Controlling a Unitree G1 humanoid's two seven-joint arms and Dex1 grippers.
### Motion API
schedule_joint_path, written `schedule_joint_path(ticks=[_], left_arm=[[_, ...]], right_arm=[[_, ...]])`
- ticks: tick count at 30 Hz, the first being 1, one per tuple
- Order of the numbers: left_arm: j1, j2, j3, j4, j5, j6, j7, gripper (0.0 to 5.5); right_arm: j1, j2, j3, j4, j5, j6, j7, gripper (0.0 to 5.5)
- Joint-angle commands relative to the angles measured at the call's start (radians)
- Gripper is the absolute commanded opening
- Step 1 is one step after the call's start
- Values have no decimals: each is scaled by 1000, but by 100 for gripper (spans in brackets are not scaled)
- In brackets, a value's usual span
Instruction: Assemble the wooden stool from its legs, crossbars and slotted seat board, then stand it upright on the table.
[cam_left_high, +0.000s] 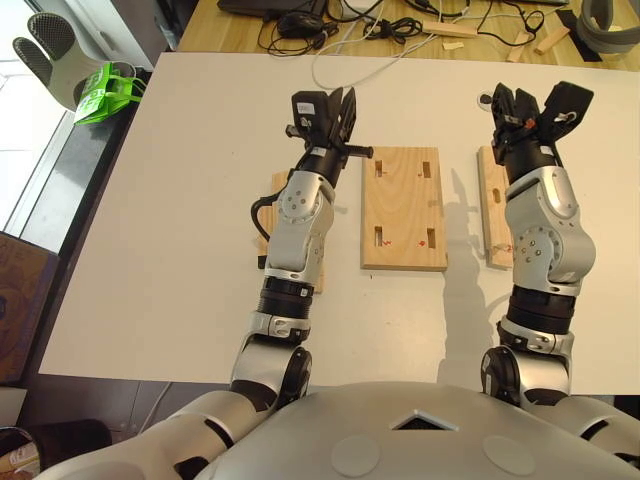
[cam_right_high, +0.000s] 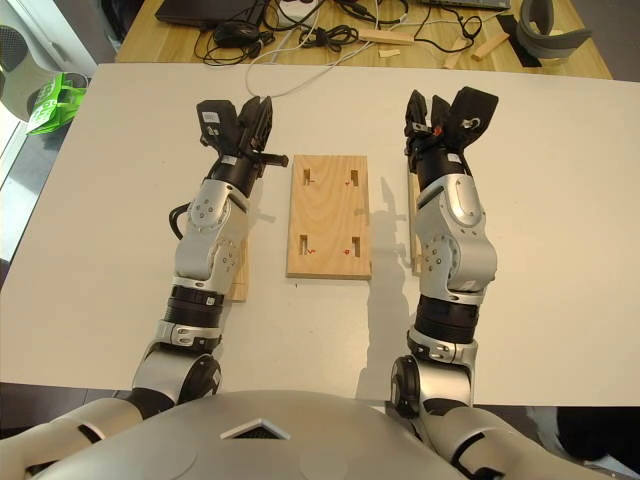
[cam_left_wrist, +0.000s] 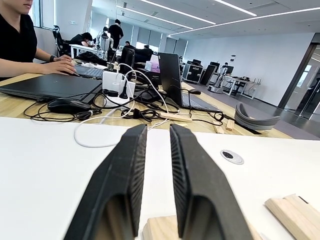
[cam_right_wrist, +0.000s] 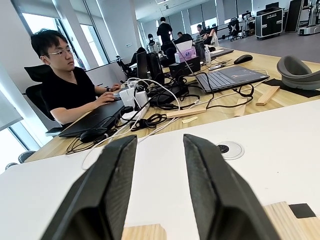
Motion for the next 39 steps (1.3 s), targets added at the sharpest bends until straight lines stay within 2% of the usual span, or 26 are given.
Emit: schedule_joint_path(ticks=[1, 7, 14, 17, 20, 22, 26, 29, 32, 39], left_arm=[[-19, 20, -6, -24, 60, 92, 49, 82], [-112, 201, 26, -142, 150, 430, 29, 82], [-44, 452, 65, -438, 78, 863, -179, 173], [5, 513, 102, -529, 60, 978, -203, 212], [61, 565, 118, -593, 63, 1047, -210, 262], [103, 632, 83, -635, 48, 1077, -261, 294], [168, 796, 22, -650, 51, 1040, -361, 299], [198, 870, 12, -624, 39, 1021, -421, 343], [220, 876, -5, -590, 42, 1028, -428, 387], [294, 844, -8, -563, 23, 1085, -413, 387]], right_arm=[[2, 9, 4, -3, 6, 1, -7, 170], [28, 41, 6, -33, 13, -1, -24, 170], [76, 76, -10, -83, 21, -18, -60, 175], [97, 83, -25, -97, 31, -21, -70, 175], [111, 86, -24, -108, 33, -23, -71, 175], [122, 89, -23, -113, 36, -24, -71, 175], [146, 110, -10, -118, 36, -37, -72, 175], [159, 140, 11, -103, 28, -77, -76, 175], [171, 162, 36, -72, 18, -127, -78, 175], [231, 184, 83, -50, 26, -200, -97, 175]])
